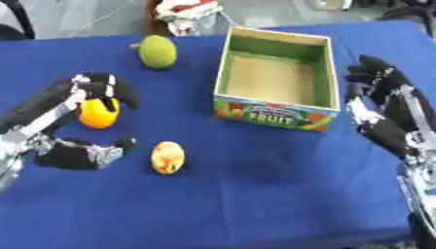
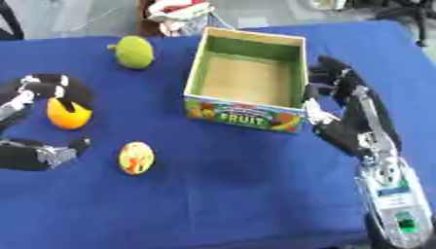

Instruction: Pick up objects on the table and place them in the box.

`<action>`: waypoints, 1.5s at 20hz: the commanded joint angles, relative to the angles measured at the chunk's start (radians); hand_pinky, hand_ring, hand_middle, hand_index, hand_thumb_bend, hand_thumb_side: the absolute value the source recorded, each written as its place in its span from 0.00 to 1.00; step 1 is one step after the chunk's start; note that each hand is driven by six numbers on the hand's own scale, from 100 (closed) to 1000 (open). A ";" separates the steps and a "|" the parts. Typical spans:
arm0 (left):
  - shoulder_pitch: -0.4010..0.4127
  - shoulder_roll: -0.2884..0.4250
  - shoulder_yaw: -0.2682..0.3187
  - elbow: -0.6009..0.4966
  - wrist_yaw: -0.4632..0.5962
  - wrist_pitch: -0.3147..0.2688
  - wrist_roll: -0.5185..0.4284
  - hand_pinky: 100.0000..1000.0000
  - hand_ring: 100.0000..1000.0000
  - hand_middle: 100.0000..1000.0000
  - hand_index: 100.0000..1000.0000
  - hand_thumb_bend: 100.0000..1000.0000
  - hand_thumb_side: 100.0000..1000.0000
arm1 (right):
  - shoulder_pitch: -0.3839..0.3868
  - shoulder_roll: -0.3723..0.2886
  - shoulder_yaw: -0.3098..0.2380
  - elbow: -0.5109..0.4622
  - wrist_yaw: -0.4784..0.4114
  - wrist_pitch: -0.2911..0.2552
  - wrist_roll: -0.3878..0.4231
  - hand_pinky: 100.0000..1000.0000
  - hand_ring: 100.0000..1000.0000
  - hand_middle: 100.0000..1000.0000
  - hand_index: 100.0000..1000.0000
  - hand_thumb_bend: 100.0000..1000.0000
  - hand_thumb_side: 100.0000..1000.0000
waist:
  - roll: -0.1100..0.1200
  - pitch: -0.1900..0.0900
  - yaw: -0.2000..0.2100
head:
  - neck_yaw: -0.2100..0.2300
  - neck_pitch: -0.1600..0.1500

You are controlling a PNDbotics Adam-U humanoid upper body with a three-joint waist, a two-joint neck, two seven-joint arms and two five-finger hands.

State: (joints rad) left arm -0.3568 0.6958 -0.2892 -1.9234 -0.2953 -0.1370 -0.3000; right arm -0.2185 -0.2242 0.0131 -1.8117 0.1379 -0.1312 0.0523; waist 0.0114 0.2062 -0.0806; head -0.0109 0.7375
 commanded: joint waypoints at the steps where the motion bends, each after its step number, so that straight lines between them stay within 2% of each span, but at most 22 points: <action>1: -0.032 0.038 -0.016 0.009 -0.023 -0.003 -0.026 0.55 0.67 0.67 0.68 0.26 0.00 | -0.006 -0.022 -0.002 -0.011 -0.004 -0.001 0.001 0.72 0.77 0.74 0.89 0.00 0.23 | 0.002 -0.018 -0.002 | -0.004 -0.007; 13: -0.129 0.017 -0.110 0.150 -0.143 -0.027 -0.122 0.59 0.68 0.68 0.71 0.29 0.01 | -0.004 -0.021 0.001 -0.008 -0.006 -0.002 0.004 0.72 0.77 0.74 0.89 0.00 0.23 | 0.001 -0.021 -0.007 | -0.012 -0.004; 23: -0.170 -0.046 -0.151 0.283 -0.253 -0.065 -0.130 0.62 0.69 0.68 0.72 0.29 0.00 | -0.004 -0.019 0.003 -0.008 -0.008 -0.002 0.007 0.71 0.77 0.74 0.89 0.00 0.23 | 0.000 -0.018 -0.011 | -0.013 -0.004; 30: -0.197 -0.084 -0.174 0.345 -0.302 -0.092 -0.156 0.64 0.71 0.71 0.77 0.32 0.02 | -0.005 -0.017 0.003 -0.008 -0.009 -0.002 0.008 0.71 0.77 0.74 0.89 0.00 0.23 | -0.001 -0.018 -0.014 | -0.011 -0.008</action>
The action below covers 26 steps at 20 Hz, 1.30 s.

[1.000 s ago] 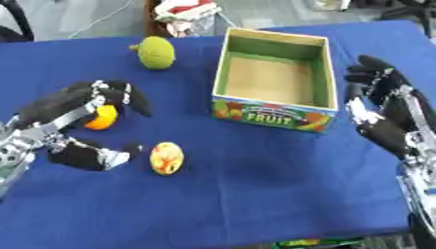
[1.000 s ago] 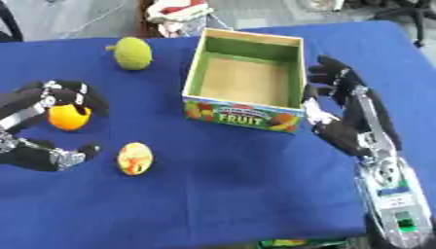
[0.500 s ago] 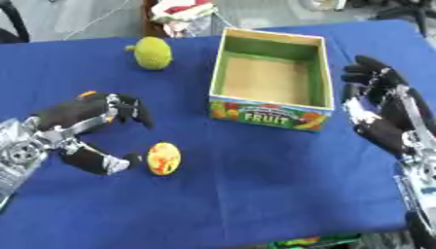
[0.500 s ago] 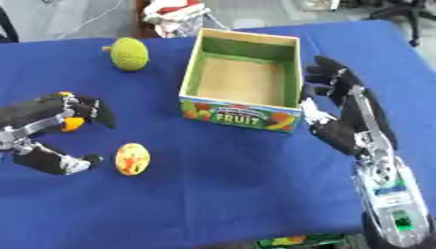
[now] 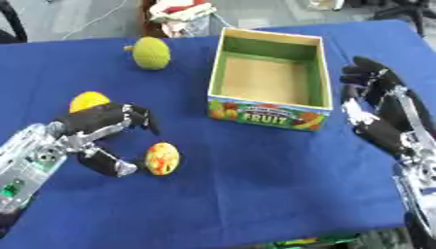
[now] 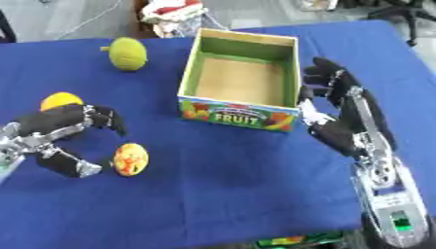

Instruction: Pick up objects on the table and place them in the box.

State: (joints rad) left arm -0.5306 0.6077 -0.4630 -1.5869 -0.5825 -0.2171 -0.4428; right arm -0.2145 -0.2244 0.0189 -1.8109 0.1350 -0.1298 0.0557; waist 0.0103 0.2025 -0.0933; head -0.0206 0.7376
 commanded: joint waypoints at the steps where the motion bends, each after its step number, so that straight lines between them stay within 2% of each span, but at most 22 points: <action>1: -0.026 0.001 -0.002 0.014 -0.017 -0.016 -0.019 0.64 0.71 0.71 0.77 0.32 0.02 | -0.009 -0.017 -0.003 -0.009 -0.007 -0.003 0.004 0.71 0.77 0.74 0.89 0.00 0.23 | 0.000 -0.014 -0.001 | -0.002 -0.009; 13: -0.042 -0.029 -0.017 0.054 -0.041 -0.059 -0.073 0.62 0.66 0.66 0.73 0.28 0.00 | -0.008 -0.015 -0.002 -0.008 -0.007 -0.003 0.005 0.72 0.77 0.74 0.89 0.00 0.23 | -0.002 -0.015 -0.004 | -0.003 -0.009; 18: -0.048 -0.037 -0.017 0.065 -0.056 -0.072 -0.087 0.58 0.58 0.58 0.66 0.22 0.00 | -0.008 -0.015 -0.002 -0.008 -0.007 -0.003 0.005 0.72 0.77 0.74 0.89 0.00 0.23 | -0.002 -0.015 -0.005 | -0.004 -0.010; 21: -0.050 -0.037 -0.013 0.065 -0.064 -0.068 -0.069 0.53 0.52 0.51 0.59 0.15 0.00 | -0.007 -0.015 -0.002 -0.007 -0.007 -0.003 0.005 0.72 0.77 0.74 0.89 0.00 0.23 | -0.001 -0.015 -0.006 | -0.004 -0.010; 26: -0.052 -0.028 0.009 0.041 -0.054 -0.050 -0.010 0.50 0.48 0.47 0.53 0.13 0.00 | -0.008 -0.016 -0.002 -0.008 -0.007 -0.003 0.005 0.72 0.77 0.74 0.89 0.00 0.23 | 0.000 -0.016 -0.005 | -0.005 -0.009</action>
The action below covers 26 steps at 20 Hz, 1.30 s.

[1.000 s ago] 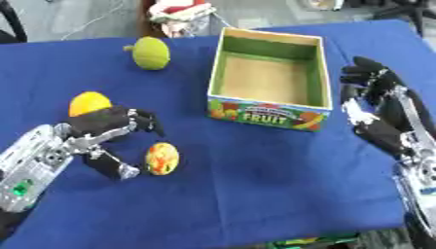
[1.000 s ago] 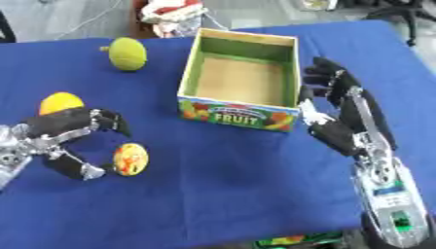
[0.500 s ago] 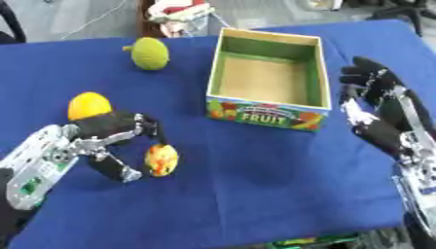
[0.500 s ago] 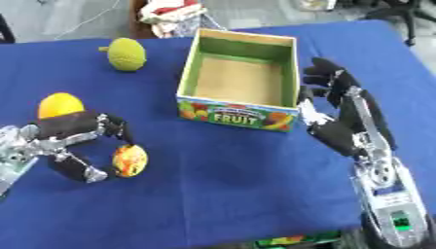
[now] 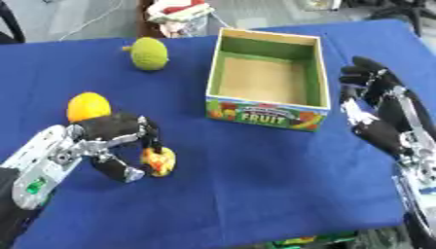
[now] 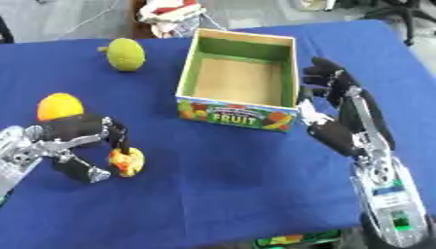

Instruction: Pick up objects on the table and place them in the box.

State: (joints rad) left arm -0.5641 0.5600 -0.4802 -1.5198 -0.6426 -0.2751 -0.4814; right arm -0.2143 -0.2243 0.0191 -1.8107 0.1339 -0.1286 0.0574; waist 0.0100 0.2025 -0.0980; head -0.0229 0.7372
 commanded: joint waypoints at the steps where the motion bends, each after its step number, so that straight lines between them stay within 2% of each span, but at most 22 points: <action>1: -0.021 0.024 0.034 -0.037 0.014 0.015 0.039 0.50 0.48 0.47 0.53 0.13 0.00 | -0.008 -0.016 -0.003 -0.008 -0.006 -0.005 0.003 0.71 0.77 0.74 0.89 0.00 0.23 | 0.000 -0.016 0.000 | -0.003 -0.008; 8: -0.087 0.068 0.105 -0.116 0.063 0.084 0.100 0.51 0.50 0.48 0.56 0.14 0.00 | -0.006 -0.018 0.000 -0.007 -0.006 -0.005 0.005 0.71 0.77 0.74 0.89 0.00 0.23 | 0.002 -0.020 -0.003 | -0.006 -0.004; 12: -0.153 0.055 0.123 -0.103 0.063 0.104 0.109 0.53 0.51 0.49 0.57 0.15 0.00 | -0.007 -0.018 0.006 -0.007 -0.009 -0.006 0.011 0.71 0.77 0.74 0.89 0.00 0.23 | 0.004 -0.021 -0.010 | -0.004 -0.001; 18: -0.292 -0.024 0.114 0.006 0.021 0.090 0.114 0.54 0.52 0.51 0.59 0.15 0.00 | -0.015 -0.016 0.029 -0.005 -0.020 -0.008 0.034 0.71 0.77 0.74 0.89 0.00 0.23 | 0.008 -0.020 -0.044 | 0.009 0.000; 26: -0.435 -0.203 0.127 0.287 -0.120 0.027 0.158 0.56 0.55 0.55 0.63 0.18 0.00 | -0.030 -0.011 0.071 -0.003 -0.042 -0.012 0.078 0.72 0.77 0.74 0.89 0.00 0.23 | 0.012 -0.014 -0.115 | 0.045 -0.009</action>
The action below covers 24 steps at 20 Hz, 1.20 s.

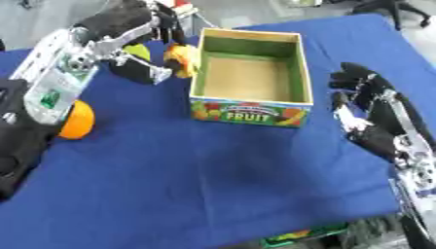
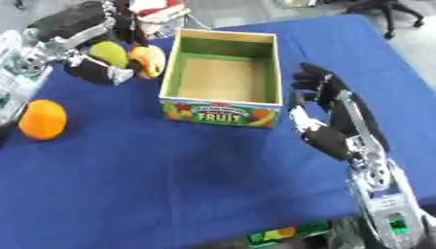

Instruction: Pick up objects on the table and place them in the box.

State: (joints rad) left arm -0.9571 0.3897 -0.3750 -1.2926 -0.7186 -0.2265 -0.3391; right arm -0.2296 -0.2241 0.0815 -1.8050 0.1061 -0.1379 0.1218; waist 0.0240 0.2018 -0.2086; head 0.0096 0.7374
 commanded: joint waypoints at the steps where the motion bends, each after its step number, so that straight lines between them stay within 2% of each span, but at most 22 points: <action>1: -0.053 -0.051 0.024 0.089 -0.067 -0.031 0.022 0.56 0.56 0.55 0.64 0.18 0.00 | -0.016 -0.011 0.012 -0.009 -0.016 -0.003 0.018 0.72 0.77 0.74 0.89 0.00 0.23 | -0.002 -0.012 -0.011 | 0.017 -0.011; 7: -0.083 -0.130 0.048 0.230 -0.208 -0.082 0.014 0.62 0.63 0.64 0.75 0.25 0.03 | -0.023 -0.006 0.024 -0.009 -0.026 -0.003 0.033 0.71 0.77 0.74 0.89 0.00 0.24 | 0.000 -0.006 -0.043 | 0.030 -0.015; 12: -0.079 -0.117 0.054 0.200 -0.204 -0.092 0.022 0.62 0.63 0.64 0.75 0.26 0.05 | -0.024 -0.006 0.019 -0.009 -0.025 -0.002 0.030 0.71 0.77 0.74 0.89 0.00 0.24 | 0.003 -0.002 -0.038 | 0.019 -0.019; 19: -0.058 -0.005 0.061 -0.007 -0.082 -0.036 0.000 0.62 0.64 0.65 0.75 0.28 0.07 | -0.022 -0.008 0.010 -0.008 -0.016 -0.001 0.021 0.72 0.77 0.74 0.89 0.00 0.24 | 0.005 -0.002 -0.010 | 0.000 -0.027; 24: 0.017 0.153 0.096 -0.148 -0.036 0.020 -0.040 0.64 0.63 0.65 0.76 0.32 0.10 | -0.014 -0.015 -0.002 -0.005 -0.008 -0.001 0.010 0.72 0.77 0.74 0.89 0.00 0.24 | 0.003 -0.007 0.029 | -0.024 -0.027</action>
State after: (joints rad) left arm -0.9260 0.4824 -0.3007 -1.3944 -0.7698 -0.2212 -0.3709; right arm -0.2365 -0.2238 0.0904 -1.8003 0.0907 -0.1382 0.1375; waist 0.0300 0.2150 -0.1770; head -0.0075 0.7222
